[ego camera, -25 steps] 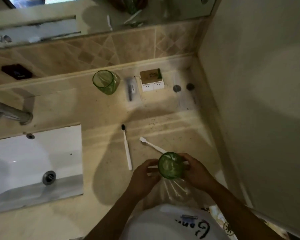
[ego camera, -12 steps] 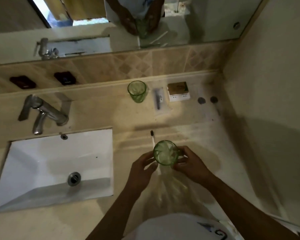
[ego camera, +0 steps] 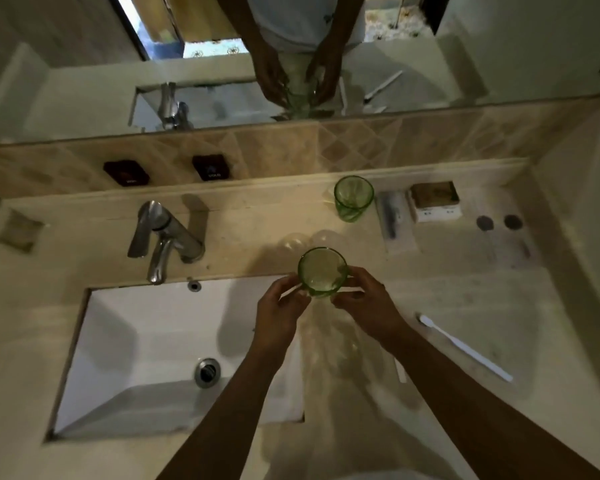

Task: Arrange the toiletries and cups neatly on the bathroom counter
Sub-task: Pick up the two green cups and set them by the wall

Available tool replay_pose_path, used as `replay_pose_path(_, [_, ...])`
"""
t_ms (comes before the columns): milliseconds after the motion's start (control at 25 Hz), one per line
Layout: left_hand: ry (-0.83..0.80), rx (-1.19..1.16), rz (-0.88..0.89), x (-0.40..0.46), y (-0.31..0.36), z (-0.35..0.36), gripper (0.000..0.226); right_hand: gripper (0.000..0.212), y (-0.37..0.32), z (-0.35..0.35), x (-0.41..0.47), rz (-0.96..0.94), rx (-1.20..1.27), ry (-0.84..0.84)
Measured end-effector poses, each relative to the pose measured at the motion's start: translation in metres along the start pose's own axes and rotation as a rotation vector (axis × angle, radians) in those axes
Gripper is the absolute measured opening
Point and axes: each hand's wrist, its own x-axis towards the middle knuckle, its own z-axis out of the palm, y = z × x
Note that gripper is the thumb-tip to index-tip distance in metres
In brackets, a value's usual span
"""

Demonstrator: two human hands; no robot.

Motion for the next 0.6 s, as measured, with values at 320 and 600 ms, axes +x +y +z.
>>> replay_pose_path(320, [0.065,-0.19,-0.08,0.096,0.017,0.018,0.035,0.054,-0.018,0.023,0.09,0.041,0.006,0.053])
replay_pose_path(600, [0.106,-0.26,-0.136,0.134,0.027,0.025,0.034,0.058,-0.015,0.03,0.123,0.059,0.024,0.094])
